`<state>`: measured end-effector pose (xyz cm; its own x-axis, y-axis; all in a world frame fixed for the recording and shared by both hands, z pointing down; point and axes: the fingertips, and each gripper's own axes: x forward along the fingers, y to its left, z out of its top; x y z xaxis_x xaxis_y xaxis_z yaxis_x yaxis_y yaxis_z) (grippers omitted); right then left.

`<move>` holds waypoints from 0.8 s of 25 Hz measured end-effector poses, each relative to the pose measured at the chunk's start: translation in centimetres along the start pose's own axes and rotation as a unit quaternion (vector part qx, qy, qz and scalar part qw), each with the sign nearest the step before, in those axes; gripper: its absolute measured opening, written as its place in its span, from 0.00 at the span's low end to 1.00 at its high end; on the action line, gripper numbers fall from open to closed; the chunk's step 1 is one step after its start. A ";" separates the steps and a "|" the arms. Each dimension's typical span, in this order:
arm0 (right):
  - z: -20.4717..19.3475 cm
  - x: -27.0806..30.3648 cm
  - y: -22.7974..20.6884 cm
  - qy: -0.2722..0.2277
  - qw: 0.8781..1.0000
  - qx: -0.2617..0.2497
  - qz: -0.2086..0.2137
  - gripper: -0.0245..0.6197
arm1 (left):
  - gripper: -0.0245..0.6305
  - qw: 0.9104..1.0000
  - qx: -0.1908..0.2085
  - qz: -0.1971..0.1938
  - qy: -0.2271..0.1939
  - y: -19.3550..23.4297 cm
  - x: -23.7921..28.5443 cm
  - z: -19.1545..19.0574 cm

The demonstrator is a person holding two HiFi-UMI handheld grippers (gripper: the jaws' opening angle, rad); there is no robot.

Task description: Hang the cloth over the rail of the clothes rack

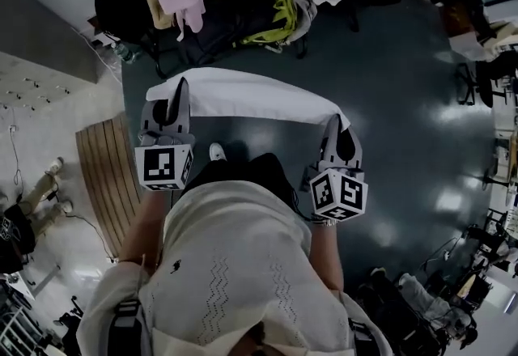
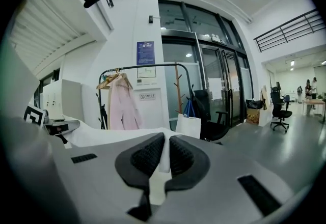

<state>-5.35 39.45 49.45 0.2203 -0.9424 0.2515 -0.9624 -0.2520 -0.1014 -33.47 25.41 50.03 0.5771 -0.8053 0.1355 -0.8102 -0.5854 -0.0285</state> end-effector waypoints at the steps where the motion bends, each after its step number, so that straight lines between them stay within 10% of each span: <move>1: 0.5 0.9 -0.2 0.004 1.000 -0.001 0.001 0.07 | 0.06 1.000 0.001 0.001 0.004 0.1 0.8 0.3; 20: 9.3 36.0 -11.0 0.044 0.984 -0.016 0.173 0.07 | 0.06 0.986 0.009 0.164 0.039 -0.9 27.2 5.1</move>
<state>14.63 6.22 50.66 -0.1351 -0.9473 0.2905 -0.9821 0.0893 -0.1658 -16.51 3.59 48.71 0.2737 -0.9426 0.1911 -0.9498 -0.2962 -0.1009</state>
